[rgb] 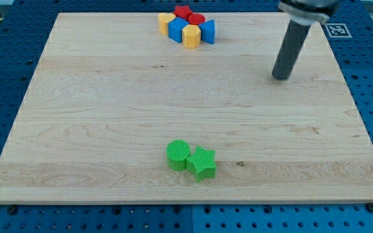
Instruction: Move the red star away from the red circle
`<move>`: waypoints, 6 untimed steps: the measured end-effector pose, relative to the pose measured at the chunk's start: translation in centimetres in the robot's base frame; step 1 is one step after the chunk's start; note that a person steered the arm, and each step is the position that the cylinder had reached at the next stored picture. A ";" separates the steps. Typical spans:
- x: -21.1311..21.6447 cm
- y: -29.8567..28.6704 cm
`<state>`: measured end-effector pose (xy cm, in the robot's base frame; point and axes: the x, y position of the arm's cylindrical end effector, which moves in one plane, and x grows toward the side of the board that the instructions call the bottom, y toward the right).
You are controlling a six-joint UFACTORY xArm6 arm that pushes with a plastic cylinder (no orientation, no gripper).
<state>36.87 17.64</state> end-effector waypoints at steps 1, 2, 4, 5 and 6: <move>-5.2 -1.8; -10.6 -5.0; -17.0 -9.7; -16.3 -14.3; -15.4 -20.0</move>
